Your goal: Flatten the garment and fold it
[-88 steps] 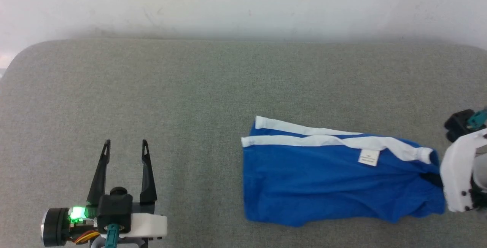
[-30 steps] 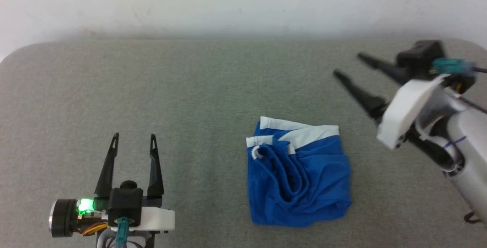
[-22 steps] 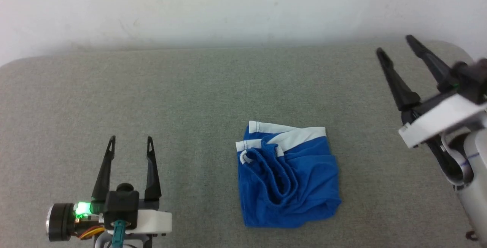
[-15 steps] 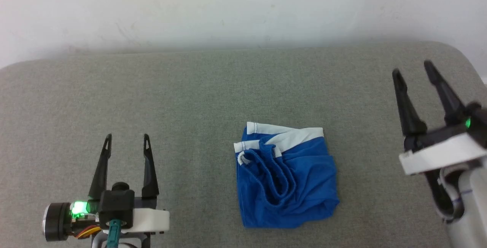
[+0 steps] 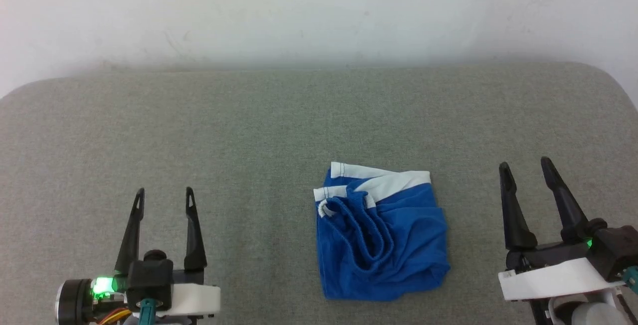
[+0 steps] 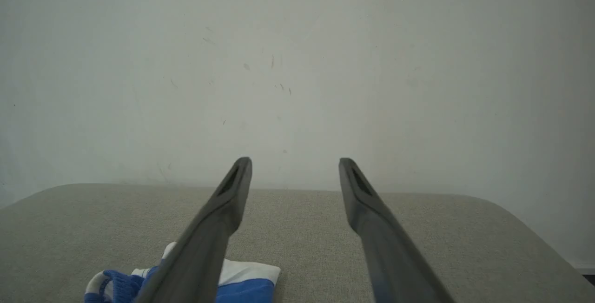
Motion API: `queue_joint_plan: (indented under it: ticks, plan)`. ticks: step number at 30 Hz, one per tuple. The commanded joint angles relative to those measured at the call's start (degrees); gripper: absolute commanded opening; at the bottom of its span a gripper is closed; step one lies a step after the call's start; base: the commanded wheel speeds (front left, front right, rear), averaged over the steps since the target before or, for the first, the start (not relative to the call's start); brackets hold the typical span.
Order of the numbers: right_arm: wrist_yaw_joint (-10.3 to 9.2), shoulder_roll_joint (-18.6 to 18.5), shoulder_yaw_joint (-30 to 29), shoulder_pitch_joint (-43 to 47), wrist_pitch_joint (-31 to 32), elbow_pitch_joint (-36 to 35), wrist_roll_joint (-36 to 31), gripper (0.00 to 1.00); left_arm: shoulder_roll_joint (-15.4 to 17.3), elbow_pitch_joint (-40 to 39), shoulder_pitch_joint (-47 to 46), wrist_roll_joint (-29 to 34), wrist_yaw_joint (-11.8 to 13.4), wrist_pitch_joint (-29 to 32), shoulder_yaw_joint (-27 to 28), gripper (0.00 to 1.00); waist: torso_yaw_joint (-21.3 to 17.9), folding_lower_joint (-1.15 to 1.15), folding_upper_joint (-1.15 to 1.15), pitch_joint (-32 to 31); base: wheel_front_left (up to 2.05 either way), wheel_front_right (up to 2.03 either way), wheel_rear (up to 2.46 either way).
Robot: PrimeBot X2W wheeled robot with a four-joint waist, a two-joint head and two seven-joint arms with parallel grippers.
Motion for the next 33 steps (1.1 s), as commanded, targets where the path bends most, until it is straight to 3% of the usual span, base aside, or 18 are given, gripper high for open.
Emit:
queue_joint_plan:
  ticks: [1, 5, 9, 15, 16, 23, 27, 33]
  plan:
    - [-0.05, 0.2, -0.4, -0.6, -0.3, -0.9, -0.5, 1.00, -0.3, 0.0, 1.0, -0.1, -0.5, -0.3, 0.5, 1.00, 0.2, 0.01, 0.00, -0.2, 0.00, 0.00, 0.00]
    - [-0.05, -1.7, -1.6, -5.1, -0.3, -1.6, 0.0, 1.00, -0.5, 0.0, 0.8, 0.1, -0.9, -0.3, 0.7, 1.00, 0.7, 0.01, 0.00, -0.3, 0.00, 0.00, 0.00]
    - [-0.05, -6.5, -1.4, -12.5, 3.4, -0.7, 1.4, 1.00, -0.8, 0.1, 0.4, 0.3, -1.3, -0.3, 0.8, 1.00, 1.5, 0.01, 0.00, -0.4, 0.00, 0.00, 0.00]
    - [-0.05, -12.7, 3.6, -21.2, 21.3, 3.1, 8.2, 1.00, -1.4, 0.0, -0.2, 0.5, -1.7, -0.3, 0.7, 1.00, 2.8, 0.01, 0.00, 0.2, 0.00, 0.00, 0.00]
    - [-0.05, -12.7, 3.6, -21.2, 21.3, 3.1, 8.2, 1.00, -1.4, 0.0, -0.2, 0.5, -1.7, -0.3, 0.7, 1.00, 2.8, 0.01, 0.00, 0.2, 0.00, 0.00, 0.00]
    - [-0.05, -18.3, 8.3, -25.9, 46.7, 10.1, 23.8, 1.00, -1.9, -0.2, -1.3, 0.8, -2.3, -0.3, 0.4, 1.00, 4.2, 0.01, 0.00, 2.4, 0.00, 0.00, 0.00]
    - [-0.05, -19.7, 8.9, -26.6, 53.8, 13.9, 28.2, 1.00, -2.2, -0.4, -2.7, 0.8, -2.6, -0.3, 0.3, 1.00, 5.1, 0.01, 0.00, 4.7, 0.00, 0.00, 0.00]
    - [-0.05, -18.0, 7.9, -25.8, 62.8, 19.8, 36.3, 1.00, -2.5, -0.5, -4.9, 1.0, -3.1, -0.3, 0.2, 1.00, 6.4, 0.01, 0.00, 8.3, 0.00, 0.00, 0.00]
